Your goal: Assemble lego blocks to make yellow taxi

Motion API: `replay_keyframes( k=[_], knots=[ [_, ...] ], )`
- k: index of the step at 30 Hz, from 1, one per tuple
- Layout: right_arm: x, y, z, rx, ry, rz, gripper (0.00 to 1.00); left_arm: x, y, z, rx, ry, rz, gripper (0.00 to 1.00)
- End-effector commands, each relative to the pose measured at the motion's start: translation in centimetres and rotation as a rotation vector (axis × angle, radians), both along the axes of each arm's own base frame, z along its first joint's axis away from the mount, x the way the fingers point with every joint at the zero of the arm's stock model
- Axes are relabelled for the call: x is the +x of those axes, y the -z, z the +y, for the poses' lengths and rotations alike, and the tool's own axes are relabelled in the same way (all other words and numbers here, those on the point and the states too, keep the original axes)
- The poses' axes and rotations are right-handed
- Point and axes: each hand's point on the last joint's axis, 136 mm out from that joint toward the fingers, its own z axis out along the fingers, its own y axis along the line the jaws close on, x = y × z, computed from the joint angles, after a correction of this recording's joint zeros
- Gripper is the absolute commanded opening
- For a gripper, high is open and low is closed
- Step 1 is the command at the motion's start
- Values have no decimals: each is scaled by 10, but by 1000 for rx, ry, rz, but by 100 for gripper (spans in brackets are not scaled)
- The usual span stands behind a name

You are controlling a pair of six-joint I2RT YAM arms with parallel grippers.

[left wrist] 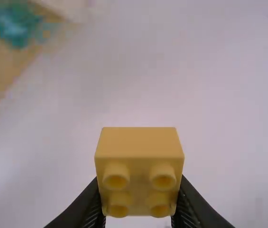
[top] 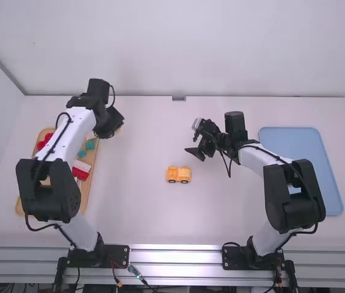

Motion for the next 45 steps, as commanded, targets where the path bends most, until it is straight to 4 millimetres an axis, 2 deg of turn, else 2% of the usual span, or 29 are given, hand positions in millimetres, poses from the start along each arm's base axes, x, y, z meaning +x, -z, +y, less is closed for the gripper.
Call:
replay_keyframes(
  k=[1,3,5,7,9,11,17,19,23,25,30,36,40,42,45],
  knots=[
    [3,-10,1,17,-6,-28,99,11,-14,-26,19,87,-89,2],
    [4,-12,2,18,-6,-38,99,25,-25,-45,7,123,-167,2],
    [6,-13,1,21,-4,-45,99,27,-27,-50,-10,81,-178,2],
    [8,-14,-1,23,2,-51,99,19,-21,-48,-33,-1,-132,2],
    [10,-15,-4,24,11,-57,99,6,-12,-44,-43,-53,-66,2],
    [13,-15,-10,25,26,-57,99,-17,0,-40,-26,-62,40,2],
    [26,-20,-29,57,105,-34,99,-65,19,-51,104,153,227,2],
    [30,-24,-33,84,139,-15,99,-72,22,-52,142,192,258,2],
    [41,-32,-45,142,215,17,99,-88,31,-69,158,403,318,2],
    [44,-33,-52,152,240,31,99,-95,39,-79,134,568,348,2],
    [46,-31,-61,151,261,38,99,-99,56,-79,172,757,389,2],
    [47,-31,-62,151,265,37,99,-79,80,-67,343,984,369,2],
    [47,-31,-63,151,266,39,99,-69,86,-77,374,1193,283,2],
    [47,-31,-63,151,266,39,99,-65,90,-86,381,1356,213,2],
    [47,-31,-63,151,266,38,99,-76,95,-95,399,1608,178,1]
  ],
)
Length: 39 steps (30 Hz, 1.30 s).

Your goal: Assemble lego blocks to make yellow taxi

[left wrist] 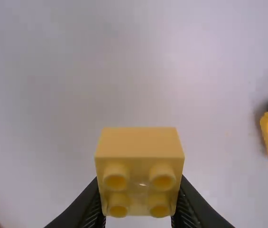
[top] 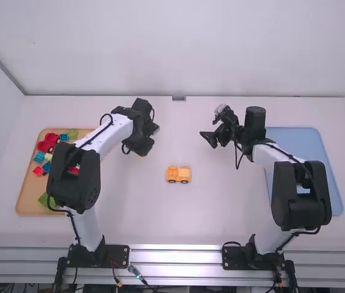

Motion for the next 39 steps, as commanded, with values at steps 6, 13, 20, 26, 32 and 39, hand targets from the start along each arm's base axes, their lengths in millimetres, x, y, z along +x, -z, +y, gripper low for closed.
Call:
replay_keyframes(
  k=[6,13,20,26,32,39],
  knots=[
    [2,-8,-4,15,11,-5,99,-48,20,-17,51,741,111,2],
    [2,-8,-4,42,31,30,99,-64,46,-19,29,946,107,2],
    [3,-9,-4,42,30,26,99,-62,66,-15,70,1010,62,2],
    [2,-8,-4,65,47,61,99,-61,78,-14,78,1010,35,5],
    [2,-8,-4,71,52,69,99,-60,79,-15,79,1008,25,36],
    [2,-8,-4,71,51,67,99,-57,76,-20,56,1008,1,99]
  ],
)
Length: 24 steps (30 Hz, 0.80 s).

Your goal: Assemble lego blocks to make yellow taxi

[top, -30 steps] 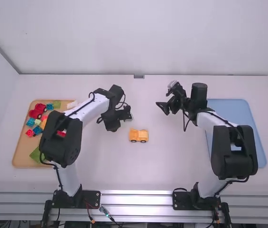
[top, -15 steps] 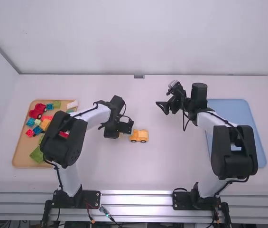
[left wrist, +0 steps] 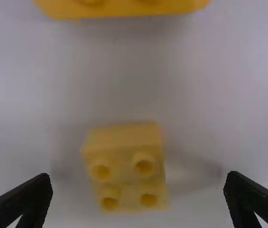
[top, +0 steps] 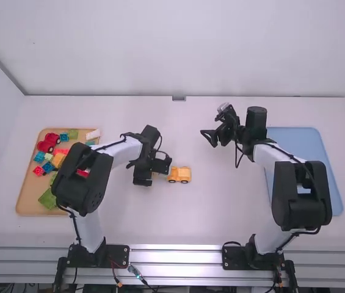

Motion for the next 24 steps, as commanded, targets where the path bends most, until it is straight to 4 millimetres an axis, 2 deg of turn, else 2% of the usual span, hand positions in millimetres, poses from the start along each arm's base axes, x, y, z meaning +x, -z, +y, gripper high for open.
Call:
replay_keyframes(
  k=[1,4,8,12,14,18,20,24],
  knots=[
    [2,-9,0,9,-3,-18,99,-2,-3,-5,-37,12,19,99],
    [1,-9,0,7,-5,-20,99,0,-17,-14,-84,16,25,99],
    [2,-9,0,7,-4,-20,99,11,-51,-29,-231,-7,35,99],
    [2,-9,0,7,-4,-20,99,13,-63,-35,-350,-5,63,99],
    [2,-9,0,7,-4,-20,99,8,-69,-38,-476,32,88,99],
    [2,-9,0,6,-3,-20,99,4,-64,-27,-605,79,72,99],
    [2,-9,0,7,-4,-21,99,6,-58,-21,-609,69,53,99],
    [2,-9,0,-16,-20,-51,99,-5,-48,-15,-602,-11,104,99]
  ],
)
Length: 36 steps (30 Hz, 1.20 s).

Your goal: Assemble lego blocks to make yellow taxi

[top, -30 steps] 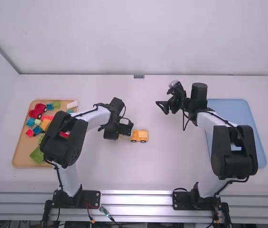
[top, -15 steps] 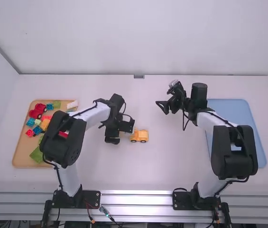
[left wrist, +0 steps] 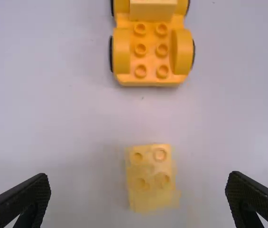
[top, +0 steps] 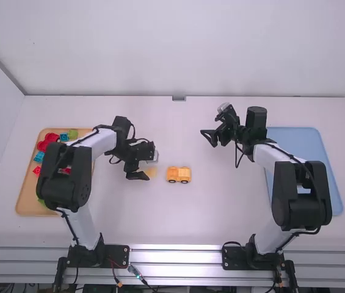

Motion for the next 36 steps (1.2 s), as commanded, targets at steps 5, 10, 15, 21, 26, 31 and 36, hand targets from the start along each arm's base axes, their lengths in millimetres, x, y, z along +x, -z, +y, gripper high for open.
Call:
replay_keyframes(
  k=[5,10,15,21,26,31,36],
  knots=[
    [1,-8,0,-22,-25,-56,99,-14,-9,-21,-129,11,24,99],
    [1,-8,0,-22,-26,-55,99,-17,2,-20,-198,10,-25,99],
    [1,-8,0,-23,-26,-56,99,-9,7,-17,-296,-86,-56,99],
    [1,-8,0,-23,-26,-56,99,-8,2,0,-459,-197,-74,99],
    [1,-8,0,-22,-26,-55,99,-13,5,4,-487,-197,-90,99],
    [0,-8,1,-22,-29,-54,99,-17,15,2,-484,-157,-112,100],
    [-2,-8,8,-23,-44,-56,99,-10,15,2,-483,-160,-116,98]
  ],
)
